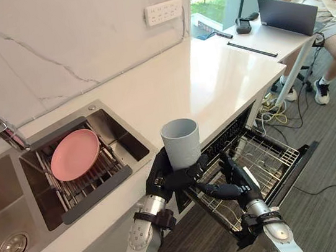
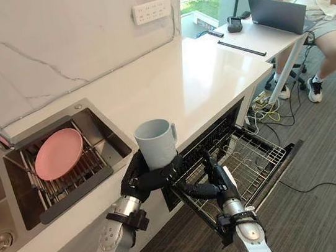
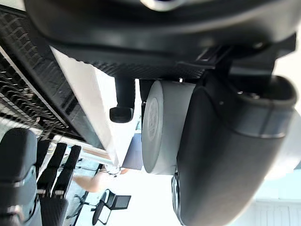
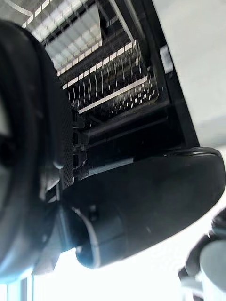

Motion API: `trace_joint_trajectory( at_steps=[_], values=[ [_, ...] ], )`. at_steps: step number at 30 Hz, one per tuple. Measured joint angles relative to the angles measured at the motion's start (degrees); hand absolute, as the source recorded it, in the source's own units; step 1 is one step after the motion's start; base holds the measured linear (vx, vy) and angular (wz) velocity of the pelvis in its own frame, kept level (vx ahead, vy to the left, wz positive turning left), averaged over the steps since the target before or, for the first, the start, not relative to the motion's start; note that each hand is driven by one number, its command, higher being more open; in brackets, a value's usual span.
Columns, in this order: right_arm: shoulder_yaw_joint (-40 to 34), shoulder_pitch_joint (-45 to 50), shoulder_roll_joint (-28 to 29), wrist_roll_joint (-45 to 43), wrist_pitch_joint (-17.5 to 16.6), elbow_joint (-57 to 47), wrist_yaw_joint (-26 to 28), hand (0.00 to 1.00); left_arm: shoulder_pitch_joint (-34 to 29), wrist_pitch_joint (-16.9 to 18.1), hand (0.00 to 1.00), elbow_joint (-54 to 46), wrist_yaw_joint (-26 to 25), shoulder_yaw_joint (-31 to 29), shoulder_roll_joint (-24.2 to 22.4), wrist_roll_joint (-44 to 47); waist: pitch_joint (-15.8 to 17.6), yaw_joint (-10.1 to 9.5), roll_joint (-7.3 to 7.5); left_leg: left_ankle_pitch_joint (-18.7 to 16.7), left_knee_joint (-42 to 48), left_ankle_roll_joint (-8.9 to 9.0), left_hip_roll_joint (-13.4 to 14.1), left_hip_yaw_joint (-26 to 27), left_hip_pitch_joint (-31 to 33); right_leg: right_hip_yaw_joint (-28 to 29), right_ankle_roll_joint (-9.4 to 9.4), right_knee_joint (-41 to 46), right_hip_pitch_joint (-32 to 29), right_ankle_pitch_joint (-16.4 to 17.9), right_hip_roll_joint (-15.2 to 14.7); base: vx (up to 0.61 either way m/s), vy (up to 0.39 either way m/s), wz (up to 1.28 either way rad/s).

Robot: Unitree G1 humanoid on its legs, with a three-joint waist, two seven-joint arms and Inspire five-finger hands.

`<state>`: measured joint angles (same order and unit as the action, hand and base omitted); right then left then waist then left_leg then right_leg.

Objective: Walk over to the sink, pick up the cup, carry it to the dishwasher, place the cup inside the dishwasher, then close the dishwasher door

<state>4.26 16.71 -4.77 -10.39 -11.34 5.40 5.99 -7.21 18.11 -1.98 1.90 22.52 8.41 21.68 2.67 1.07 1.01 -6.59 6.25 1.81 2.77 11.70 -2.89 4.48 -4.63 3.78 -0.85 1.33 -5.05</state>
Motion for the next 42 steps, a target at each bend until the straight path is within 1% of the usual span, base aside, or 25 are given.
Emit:
trace_joint_trajectory(
  at_steps=[5, 9, 14, 15, 19, 24, 29, 33, 35, 38, 39, 42],
  values=[
    [0.2, 2.15, 1.01, -2.17, -1.05, -9.24, 0.38, 1.0, 1.46, 2.37, 0.0, -3.35, -4.25, -2.43, -0.92, -4.46, -0.4, -0.01, 0.6, -0.29, 0.09, 0.09, 0.52, 1.53, -0.21, 1.37, 0.07, -1.15, -0.05, -0.96, 0.58, -0.02, -0.005, -0.16],
    [0.38, 2.69, 1.55, -4.79, -2.68, -16.5, 1.84, 1.0, 2.8, 2.38, 0.0, -4.43, -8.68, -4.23, -1.64, -9.44, -0.51, 0.15, 0.64, -0.66, 0.41, 0.35, 1.12, 3.23, -0.92, 2.93, 0.19, -1.81, -0.06, -1.32, 1.27, -0.02, -0.013, -0.23],
    [0.85, 3.06, 1.4, -6.5, -4.02, -21.95, 4.44, 1.0, 3.95, 2.03, 0.0, -4.43, -12.79, -4.15, -2.96, -16.13, -0.74, 0.37, 0.61, -0.66, 0.56, 0.39, 1.42, 3.26, -1.22, 3.79, 0.29, -2.2, -0.06, -1.62, 1.88, 0.01, -0.016, -0.14],
    [0.97, 3.05, 1.35, -6.65, -4.06, -22.27, 4.79, 1.0, 4.06, 1.91, 0.0, -4.43, -13.24, -4.08, -3.01, -16.86, -0.81, 0.43, 0.62, -0.66, 0.56, 0.39, 1.46, 3.26, -1.25, 3.86, 0.3, -2.23, -0.06, -1.64, 1.94, 0.01, -0.019, -0.1],
    [2.84, 2.98, 0.36, -8.12, -4.07, -23.05, 6.22, 1.0, 5.06, -0.63, 0.0, -4.3, -16.03, -3.5, -3.0, -21.09, -2.19, 0.75, 0.5, -0.66, 0.56, 0.39, 1.52, 3.2, -1.26, 4.43, 0.23, -2.92, 0.02, -2.41, 2.11, 0.0, -0.013, -0.11],
    [5.33, 1.95, -0.68, -8.6, -4.06, -24.26, 7.31, 1.0, 6.35, -2.18, 0.0, -1.85, -18.17, -2.61, -2.95, -24.16, -2.35, 1.22, 0.5, -0.67, 0.54, 0.38, 1.36, 3.01, -1.29, 4.65, 0.14, -3.45, 0.01, -3.01, 2.07, -0.04, -0.001, -0.04],
    [6.49, -0.06, -0.9, -8.61, -4.06, -24.26, 7.04, 1.0, 6.37, -3.58, 0.0, 0.27, -18.17, -0.93, -2.91, -26.22, -2.45, 1.15, 0.36, -0.64, 0.45, 0.36, 1.39, 2.99, -1.29, 4.56, 0.42, -3.99, 0.01, -3.5, 2.08, -0.06, -0.012, -0.02],
    [7.5, -0.43, -1.83, -8.68, -4.06, -24.25, 5.95, 1.0, 6.37, -3.62, 0.0, 0.28, -18.21, 0.55, -3.01, -26.3, -3.7, 1.16, -0.33, -0.6, 0.43, 0.39, 1.35, 2.9, -1.27, 4.51, 0.58, -4.3, 0.02, -3.53, 2.04, -0.01, -0.004, 0.0],
    [7.61, -0.43, -1.83, -8.7, -4.06, -24.24, 5.48, 1.0, 6.37, -3.62, 0.0, 0.28, -18.33, 0.56, -3.19, -26.32, -4.03, 1.16, -0.44, -0.58, 0.4, 0.4, 1.3, 2.61, -1.26, 4.5, 0.61, -4.62, 0.16, -3.64, 2.02, 0.0, 0.0, 0.0],
    [7.56, -0.43, -1.83, -8.8, -4.06, -23.97, 4.54, 1.0, 6.37, -3.62, 0.0, 0.28, -19.97, 0.62, -3.21, -26.45, -4.22, 1.23, -0.36, -0.57, 0.31, 0.4, 1.18, 1.76, -1.25, 4.1, 0.62, -5.17, 0.63, -3.7, 1.94, 0.01, -0.005, 0.04],
    [7.59, -0.43, -1.83, -8.8, -4.06, -23.81, 4.3, 0.0, 6.37, -3.62, 0.0, 0.28, -20.57, 0.63, -3.21, -26.99, -4.29, 1.18, -0.37, -0.57, 0.24, 0.39, 1.15, 1.52, -1.25, 3.96, 0.57, -5.25, 0.71, -3.74, 1.92, 0.01, -0.009, 0.09],
    [7.61, -0.43, -1.82, -8.83, -4.06, -23.58, 3.41, 0.0, 6.36, -3.57, 0.0, 0.28, -22.17, 0.78, -3.21, -27.55, -4.39, 1.12, -0.34, -0.41, -0.09, 0.46, 1.04, 0.8, -1.24, 3.36, 0.54, -5.85, 1.16, -3.87, 1.78, 0.01, -0.011, 0.11]
  ],
)
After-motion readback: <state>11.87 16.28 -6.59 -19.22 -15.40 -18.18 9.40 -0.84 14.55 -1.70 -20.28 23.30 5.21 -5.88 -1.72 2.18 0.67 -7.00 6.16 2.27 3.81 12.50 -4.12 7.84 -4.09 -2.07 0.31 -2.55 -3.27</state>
